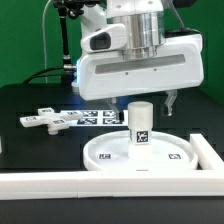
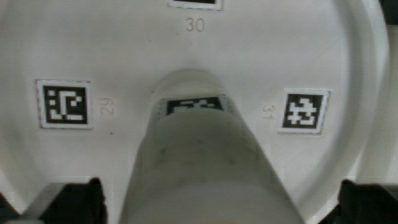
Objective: Assemble round table
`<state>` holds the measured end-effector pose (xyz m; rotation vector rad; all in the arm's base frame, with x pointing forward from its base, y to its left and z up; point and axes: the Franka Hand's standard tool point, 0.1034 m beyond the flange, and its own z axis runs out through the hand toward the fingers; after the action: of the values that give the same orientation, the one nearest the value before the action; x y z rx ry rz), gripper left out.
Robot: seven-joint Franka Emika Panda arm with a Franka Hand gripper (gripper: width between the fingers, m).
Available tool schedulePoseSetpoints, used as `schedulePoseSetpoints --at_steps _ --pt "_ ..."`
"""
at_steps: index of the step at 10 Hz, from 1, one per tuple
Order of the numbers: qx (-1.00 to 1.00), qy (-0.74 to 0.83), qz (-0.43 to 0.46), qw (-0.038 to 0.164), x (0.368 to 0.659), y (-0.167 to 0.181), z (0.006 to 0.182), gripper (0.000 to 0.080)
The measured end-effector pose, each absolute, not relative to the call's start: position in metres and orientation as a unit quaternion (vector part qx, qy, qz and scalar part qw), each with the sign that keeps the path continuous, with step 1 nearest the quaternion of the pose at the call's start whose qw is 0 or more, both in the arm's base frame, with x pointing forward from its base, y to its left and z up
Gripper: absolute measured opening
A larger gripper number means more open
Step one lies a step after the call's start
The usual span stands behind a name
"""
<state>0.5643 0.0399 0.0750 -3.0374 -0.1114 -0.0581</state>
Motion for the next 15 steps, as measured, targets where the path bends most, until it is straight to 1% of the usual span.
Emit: schedulePoseSetpoints --at_steps 2,3,5,6,10,11,14,15 --pt "-0.995 -0.086 -0.021 0.05 0.564 0.04 0.074 0.0649" --pt "-0.99 -0.134 -0.022 0.048 0.564 0.039 0.074 0.0649" --pt "-0.965 -0.259 -0.024 0.033 0.563 0.043 0.074 0.0649" --pt "-0.955 -0.294 -0.023 0.03 0.563 0.046 0.074 0.0649" --pt "-0.909 -0.416 -0.023 0.027 0.562 0.042 0.072 0.0649" --pt "-0.889 -0.457 -0.022 0.021 0.562 0.042 0.072 0.0649" --pt "-0.816 -0.578 -0.011 -0.007 0.571 0.05 0.075 0.0649" --pt "-0.788 -0.616 -0.008 -0.012 0.572 0.051 0.074 0.0649"
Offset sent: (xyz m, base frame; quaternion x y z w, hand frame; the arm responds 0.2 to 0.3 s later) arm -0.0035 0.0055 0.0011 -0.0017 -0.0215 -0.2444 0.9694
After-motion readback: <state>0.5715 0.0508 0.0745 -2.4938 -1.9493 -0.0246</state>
